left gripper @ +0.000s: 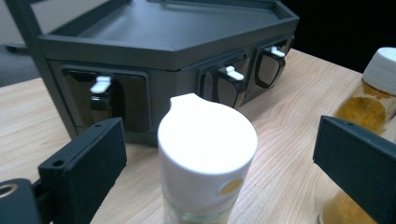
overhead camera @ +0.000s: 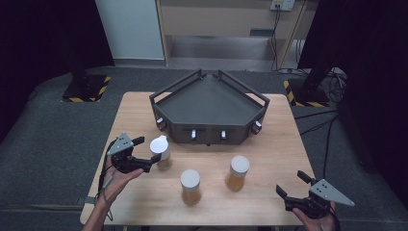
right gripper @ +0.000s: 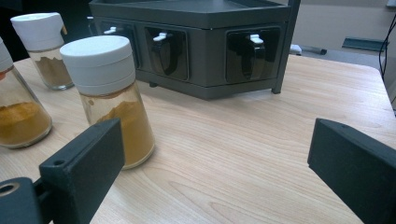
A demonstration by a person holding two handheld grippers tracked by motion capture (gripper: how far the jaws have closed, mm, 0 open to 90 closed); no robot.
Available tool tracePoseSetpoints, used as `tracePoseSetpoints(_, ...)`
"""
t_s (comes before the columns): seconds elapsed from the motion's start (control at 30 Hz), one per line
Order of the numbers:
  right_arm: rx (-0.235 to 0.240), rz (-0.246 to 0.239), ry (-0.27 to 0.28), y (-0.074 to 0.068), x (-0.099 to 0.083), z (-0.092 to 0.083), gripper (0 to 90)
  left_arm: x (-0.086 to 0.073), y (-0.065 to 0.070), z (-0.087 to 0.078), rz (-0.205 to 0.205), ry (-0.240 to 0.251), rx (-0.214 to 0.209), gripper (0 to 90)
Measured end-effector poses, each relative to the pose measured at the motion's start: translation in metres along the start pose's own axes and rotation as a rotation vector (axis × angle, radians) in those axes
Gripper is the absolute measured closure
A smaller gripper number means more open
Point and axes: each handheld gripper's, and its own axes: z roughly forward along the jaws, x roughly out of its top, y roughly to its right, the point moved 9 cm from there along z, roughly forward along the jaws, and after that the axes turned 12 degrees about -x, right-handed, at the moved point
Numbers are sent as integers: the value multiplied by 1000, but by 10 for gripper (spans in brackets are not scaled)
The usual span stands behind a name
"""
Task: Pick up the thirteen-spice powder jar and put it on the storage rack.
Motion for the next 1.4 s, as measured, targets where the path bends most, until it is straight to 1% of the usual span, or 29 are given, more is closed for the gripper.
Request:
tracePoseSetpoints(0.07, 1, 0, 0, 0, 0, 0, 39, 0, -1, 5, 0, -10, -1, 15)
tracePoseSetpoints(0.17, 1, 0, 0, 0, 0, 0, 39, -1, -1, 13, 13, -28, 15, 18)
tracePoseSetpoints(0.2, 1, 0, 0, 0, 0, 0, 39, -1, -2, 15, 4, -29, 12, 19)
tracePoseSetpoints(0.27, 1, -1, 0, 0, 0, 0, 40, -2, -2, 20, 7, -35, 24, 26)
tracePoseSetpoints(0.3, 1, -1, 0, 0, 0, 0, 40, -4, -4, 25, -8, -36, 17, 28)
tracePoseSetpoints(0.37, 2, -1, 0, 0, 0, 0, 40, -6, -5, 29, -3, -41, 22, 49)
tracePoseSetpoints(0.43, 2, -1, 0, 0, 0, 0, 40, -7, -5, 31, -4, -42, 24, 55)
tracePoseSetpoints(0.53, 2, -2, 0, 0, 0, 0, 40, -11, -7, 35, -2, -31, 34, 79)
tracePoseSetpoints(0.57, 2, -2, 0, 0, 0, 0, 40, -13, -7, 37, -11, -27, 35, 81)
tracePoseSetpoints(0.63, 2, -2, 0, 0, 0, 0, 40, -16, -8, 38, -7, -22, 49, 99)
tracePoseSetpoints(0.7, 2, -2, 0, 0, 0, -1, 40, -21, -8, 39, -17, -7, 55, 116)
tracePoseSetpoints(0.73, 2, -2, 0, 0, 0, -1, 41, -22, -7, 40, -12, -4, 58, 125)
tracePoseSetpoints(0.8, 3, -2, 0, 0, 0, 0, 40, -25, -6, 40, -2, -1, 64, 164)
tracePoseSetpoints(0.97, 3, -3, -1, 0, 0, 0, 41, -29, -6, 41, 2, 16, 64, 273)
tracePoseSetpoints(1.03, 3, -2, -1, 0, 0, 0, 41, -30, -4, 42, 19, 18, 74, 284)
tracePoseSetpoints(1.23, 4, -3, -1, 0, 0, 0, 41, -30, -2, 41, 32, 17, 79, 290)
tracePoseSetpoints(1.3, 3, -3, -2, 0, 0, 0, 41, -29, -2, 41, 39, 13, 69, 291)
tracePoseSetpoints(1.4, 4, -2, -3, 0, 0, 0, 41, -26, -2, 41, 38, 16, 51, 292)
